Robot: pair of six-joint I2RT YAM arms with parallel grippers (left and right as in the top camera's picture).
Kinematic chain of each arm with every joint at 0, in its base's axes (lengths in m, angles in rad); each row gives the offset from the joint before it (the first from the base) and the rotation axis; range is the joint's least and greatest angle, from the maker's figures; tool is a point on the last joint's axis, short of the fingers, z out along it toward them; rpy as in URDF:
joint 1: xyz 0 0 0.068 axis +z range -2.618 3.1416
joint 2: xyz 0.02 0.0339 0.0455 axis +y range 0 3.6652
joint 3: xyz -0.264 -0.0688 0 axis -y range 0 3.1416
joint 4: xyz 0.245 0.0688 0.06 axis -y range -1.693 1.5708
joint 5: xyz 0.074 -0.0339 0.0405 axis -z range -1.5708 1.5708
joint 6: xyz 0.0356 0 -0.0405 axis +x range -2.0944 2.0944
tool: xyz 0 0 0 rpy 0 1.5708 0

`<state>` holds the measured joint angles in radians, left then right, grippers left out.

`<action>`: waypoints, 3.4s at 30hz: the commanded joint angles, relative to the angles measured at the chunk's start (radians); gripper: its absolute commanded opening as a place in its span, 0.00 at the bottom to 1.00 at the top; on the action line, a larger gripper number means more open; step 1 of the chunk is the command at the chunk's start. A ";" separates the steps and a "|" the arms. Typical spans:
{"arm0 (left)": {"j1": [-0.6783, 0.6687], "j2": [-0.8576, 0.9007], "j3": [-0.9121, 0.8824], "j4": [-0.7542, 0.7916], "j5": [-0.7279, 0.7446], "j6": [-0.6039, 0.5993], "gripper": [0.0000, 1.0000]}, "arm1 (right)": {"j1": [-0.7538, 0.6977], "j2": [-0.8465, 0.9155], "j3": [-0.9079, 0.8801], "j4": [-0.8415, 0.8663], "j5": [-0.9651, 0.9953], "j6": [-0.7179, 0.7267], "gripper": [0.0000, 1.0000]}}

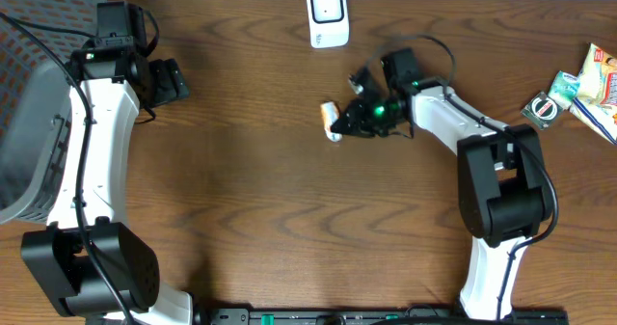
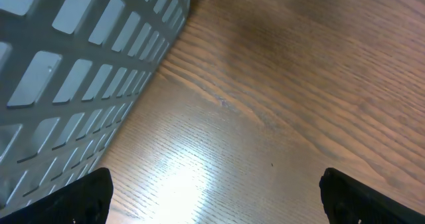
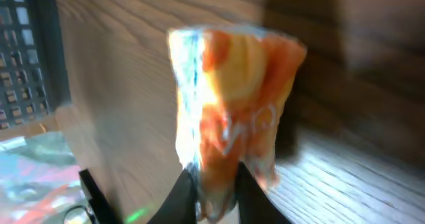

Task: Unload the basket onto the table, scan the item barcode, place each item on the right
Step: 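Lift the orange snack box and pull it right with the right gripper, then rotate the orange snack box in the right gripper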

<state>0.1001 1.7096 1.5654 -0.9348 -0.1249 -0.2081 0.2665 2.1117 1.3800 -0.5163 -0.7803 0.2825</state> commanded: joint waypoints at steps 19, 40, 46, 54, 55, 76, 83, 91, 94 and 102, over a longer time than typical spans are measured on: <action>0.002 0.010 -0.005 -0.002 0.002 0.009 0.98 | -0.223 -0.073 -0.019 0.029 0.021 0.083 0.59; 0.002 0.010 -0.005 -0.002 0.002 0.009 0.97 | -0.022 -0.071 -0.019 0.060 0.441 0.124 0.65; 0.002 0.010 -0.005 -0.002 0.002 0.009 0.97 | -0.013 -0.071 -0.021 0.060 0.422 0.149 0.65; 0.002 0.010 -0.005 -0.002 0.002 0.009 0.98 | 0.016 -0.049 -0.023 0.079 0.423 0.151 0.63; 0.002 0.010 -0.005 -0.002 0.002 0.009 0.98 | 0.023 -0.042 -0.023 0.086 0.423 0.151 0.62; 0.002 0.010 -0.005 -0.002 0.002 0.009 0.97 | -0.069 -0.045 -0.023 0.086 0.195 0.148 0.09; 0.002 0.010 -0.005 -0.002 0.002 0.009 0.98 | -0.157 -0.064 -0.023 0.141 -0.201 0.046 0.01; 0.002 0.010 -0.005 -0.002 0.002 0.009 0.98 | -0.189 -0.064 -0.023 0.428 -0.748 0.041 0.01; 0.002 0.010 -0.005 -0.002 0.002 0.009 0.97 | -0.187 -0.064 -0.023 0.454 -0.779 0.077 0.01; 0.002 0.010 -0.005 -0.002 0.002 0.009 0.97 | -0.180 -0.064 -0.023 0.460 -0.779 0.118 0.01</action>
<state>0.1001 1.7096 1.5654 -0.9348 -0.1249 -0.2081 0.0807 2.0727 1.3472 -0.0616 -1.5055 0.3664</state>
